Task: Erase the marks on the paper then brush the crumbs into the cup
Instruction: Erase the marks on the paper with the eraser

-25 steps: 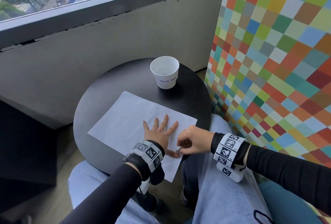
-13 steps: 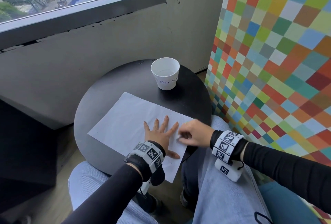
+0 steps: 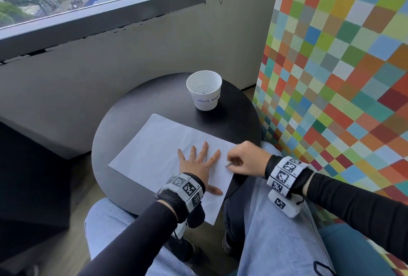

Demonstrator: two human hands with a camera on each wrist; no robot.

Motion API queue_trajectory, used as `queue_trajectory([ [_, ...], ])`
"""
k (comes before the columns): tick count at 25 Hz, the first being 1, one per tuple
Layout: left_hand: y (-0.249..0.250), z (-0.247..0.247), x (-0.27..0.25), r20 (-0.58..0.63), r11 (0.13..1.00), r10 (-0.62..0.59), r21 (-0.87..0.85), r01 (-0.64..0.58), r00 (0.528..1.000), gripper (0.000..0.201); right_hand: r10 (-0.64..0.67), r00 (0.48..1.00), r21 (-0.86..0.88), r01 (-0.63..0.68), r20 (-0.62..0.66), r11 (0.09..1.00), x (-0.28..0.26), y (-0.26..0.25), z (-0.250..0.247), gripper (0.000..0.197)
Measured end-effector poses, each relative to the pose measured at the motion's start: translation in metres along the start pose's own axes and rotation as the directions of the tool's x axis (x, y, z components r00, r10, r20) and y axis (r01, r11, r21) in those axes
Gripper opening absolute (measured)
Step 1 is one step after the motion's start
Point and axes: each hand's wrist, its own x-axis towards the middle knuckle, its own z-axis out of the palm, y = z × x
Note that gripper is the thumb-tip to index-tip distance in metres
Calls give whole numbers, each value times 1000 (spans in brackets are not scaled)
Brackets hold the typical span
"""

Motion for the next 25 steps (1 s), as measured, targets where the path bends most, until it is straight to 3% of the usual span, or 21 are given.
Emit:
queue_trajectory([
  [2,1,1,0,-7,1000,-3,9,3,1000,121,-96,983,19,94,154,995,-8,-12,9,18],
  [3,1,0,0,-8,1000,-3,11,3,1000,121,-84,984,9,84,158,996,-8,-9,7,19],
  [6,1,-2,0,1,1000,-2,-1,2,1000,121,64,998,-37,-65,-29,997,1,7,-10,24],
  [7,1,-2,0,4,1000,-2,-2,2,1000,121,59,997,-34,-61,-40,998,1,8,-9,24],
  [9,2,-2,0,1,1000,-6,5,6,1000,121,-40,998,19,39,44,999,-5,0,0,21],
  [11,3,-2,0,1,1000,-7,7,7,1000,121,-53,993,58,47,109,997,-9,-2,4,19],
  [15,3,-3,1,19,1000,-3,-10,4,1000,121,68,995,11,-68,-66,998,-4,7,-5,25],
  [18,3,-2,2,11,1000,-8,3,8,1000,121,-53,995,51,48,90,998,-9,-3,4,21],
  [19,3,-3,2,14,1000,-9,5,8,1000,121,-41,994,50,37,97,998,-8,-1,2,22],
  [22,3,-4,3,24,1000,-8,0,8,1000,121,68,996,-23,-70,-58,997,-3,10,-9,28],
  [25,4,-3,3,19,1000,-14,7,14,1000,122,-50,997,1,50,67,999,-7,-3,2,23],
])
